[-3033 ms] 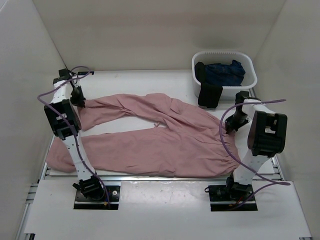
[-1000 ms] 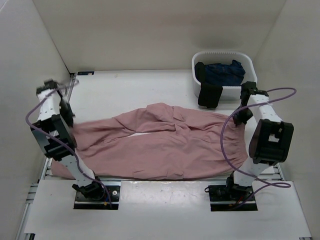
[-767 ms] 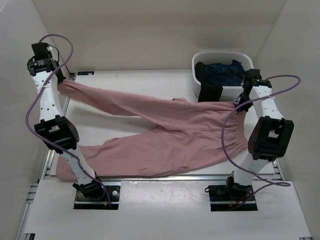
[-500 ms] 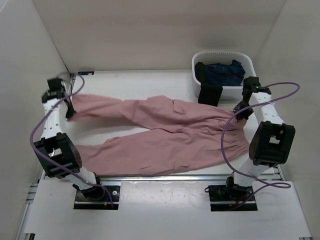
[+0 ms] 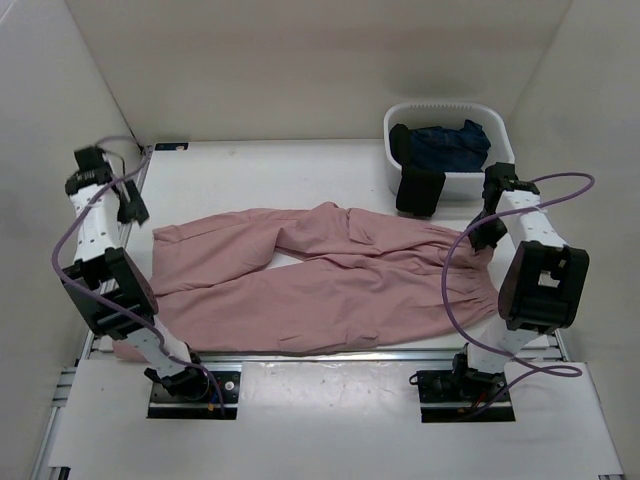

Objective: Fold and stack the trousers
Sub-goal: Fold the trousers

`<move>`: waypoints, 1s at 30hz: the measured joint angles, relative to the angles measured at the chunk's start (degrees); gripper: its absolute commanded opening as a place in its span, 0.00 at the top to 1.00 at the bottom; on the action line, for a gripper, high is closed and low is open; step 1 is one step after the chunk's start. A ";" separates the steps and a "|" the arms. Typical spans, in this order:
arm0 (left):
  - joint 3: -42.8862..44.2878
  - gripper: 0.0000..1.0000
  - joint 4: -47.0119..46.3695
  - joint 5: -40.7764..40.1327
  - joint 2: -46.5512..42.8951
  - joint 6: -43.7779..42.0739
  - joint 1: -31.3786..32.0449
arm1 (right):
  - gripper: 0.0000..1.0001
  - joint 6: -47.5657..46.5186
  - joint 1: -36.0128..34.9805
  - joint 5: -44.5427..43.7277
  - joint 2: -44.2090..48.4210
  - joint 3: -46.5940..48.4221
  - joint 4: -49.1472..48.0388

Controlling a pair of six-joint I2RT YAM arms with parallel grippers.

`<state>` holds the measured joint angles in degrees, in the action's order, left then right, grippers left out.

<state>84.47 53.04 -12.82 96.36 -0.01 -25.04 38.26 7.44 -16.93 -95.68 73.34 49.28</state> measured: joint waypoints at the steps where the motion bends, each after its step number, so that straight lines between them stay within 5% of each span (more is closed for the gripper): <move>1: 3.98 0.00 -0.74 0.35 0.83 -0.02 1.20 | 1.00 -0.17 0.00 -0.13 -0.15 0.00 -0.02; 7: 17.92 0.00 0.22 2.99 15.54 -0.04 5.84 | 1.00 -1.42 0.00 -0.81 -3.50 1.36 0.33; 12: 19.08 0.00 3.56 7.15 31.71 -0.02 6.10 | 1.00 -2.27 0.00 -0.98 -6.12 4.31 0.72; 17: 19.65 0.00 5.92 9.46 33.09 0.09 6.36 | 1.00 -2.64 0.00 -1.18 -6.95 5.77 1.09; 18: 19.76 0.04 6.16 9.55 33.22 0.07 6.49 | 1.00 -2.67 0.00 -1.18 -7.15 5.86 1.33; 19: 20.13 0.24 6.54 9.49 33.51 0.09 6.64 | 1.00 -2.67 0.00 -1.20 -7.45 6.05 1.62; 21: 21.84 0.83 7.41 10.38 34.69 0.50 6.80 | 1.00 -2.69 0.00 -1.20 -8.26 6.62 1.81; 30: 33.42 0.86 8.37 7.45 38.25 0.33 7.72 | 1.00 -3.13 0.90 -0.66 -9.25 12.96 2.95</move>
<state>117.89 61.41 -5.37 134.61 0.32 -17.32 35.14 8.34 -17.58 -104.92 86.30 52.23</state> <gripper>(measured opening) 0.149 0.014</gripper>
